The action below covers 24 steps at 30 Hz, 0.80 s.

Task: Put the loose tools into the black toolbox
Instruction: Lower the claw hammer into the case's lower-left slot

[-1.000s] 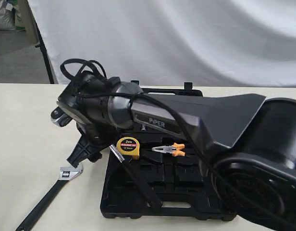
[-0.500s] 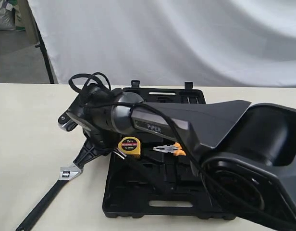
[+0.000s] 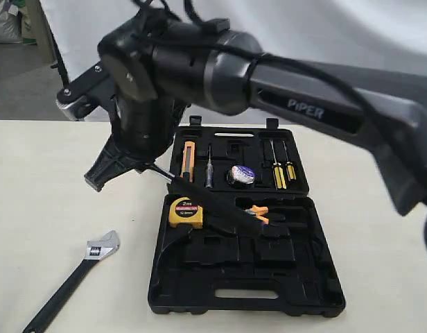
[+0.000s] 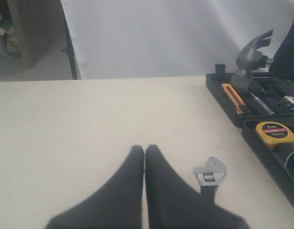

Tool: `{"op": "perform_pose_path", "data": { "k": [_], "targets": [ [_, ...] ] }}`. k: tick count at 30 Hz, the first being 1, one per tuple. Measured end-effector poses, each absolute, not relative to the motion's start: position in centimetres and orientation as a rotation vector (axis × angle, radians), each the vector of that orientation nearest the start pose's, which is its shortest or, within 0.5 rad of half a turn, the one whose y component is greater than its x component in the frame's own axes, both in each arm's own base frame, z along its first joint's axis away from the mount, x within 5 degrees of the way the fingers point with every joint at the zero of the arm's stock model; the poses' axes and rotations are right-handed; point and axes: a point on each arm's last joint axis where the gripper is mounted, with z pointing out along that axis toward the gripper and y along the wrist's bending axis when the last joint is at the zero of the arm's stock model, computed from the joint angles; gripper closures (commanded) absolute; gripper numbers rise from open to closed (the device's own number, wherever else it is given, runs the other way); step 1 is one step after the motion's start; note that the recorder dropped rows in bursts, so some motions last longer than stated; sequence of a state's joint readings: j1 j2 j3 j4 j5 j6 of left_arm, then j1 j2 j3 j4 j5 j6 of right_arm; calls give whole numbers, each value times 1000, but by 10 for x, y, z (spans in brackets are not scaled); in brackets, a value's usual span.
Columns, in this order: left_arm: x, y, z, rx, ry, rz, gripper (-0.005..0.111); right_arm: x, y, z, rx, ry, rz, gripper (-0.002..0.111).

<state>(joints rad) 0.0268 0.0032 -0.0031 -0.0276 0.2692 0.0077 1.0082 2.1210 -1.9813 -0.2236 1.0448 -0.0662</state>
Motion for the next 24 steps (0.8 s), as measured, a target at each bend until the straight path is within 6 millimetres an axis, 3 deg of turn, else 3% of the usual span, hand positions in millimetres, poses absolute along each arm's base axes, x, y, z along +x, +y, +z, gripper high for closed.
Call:
{"op": "perform_pose_path", "data": {
  "k": [3, 6, 11, 17, 24],
  "targets": [
    [55, 1, 190, -35, 1752, -1, 106, 269, 374, 278, -1622, 2267, 258, 109],
    [55, 1, 190, -35, 1752, -1, 106, 280, 351, 256, -1792, 2294, 409, 109],
    [55, 1, 190, -35, 1752, -1, 106, 277, 330, 208, -1980, 2216, 373, 109],
    [55, 1, 190, -35, 1752, -1, 106, 273, 318, 183, -2105, 2124, 274, 109],
    [55, 1, 190, -35, 1752, -1, 106, 274, 317, 169, -2157, 2047, 242, 109]
  ]
}}
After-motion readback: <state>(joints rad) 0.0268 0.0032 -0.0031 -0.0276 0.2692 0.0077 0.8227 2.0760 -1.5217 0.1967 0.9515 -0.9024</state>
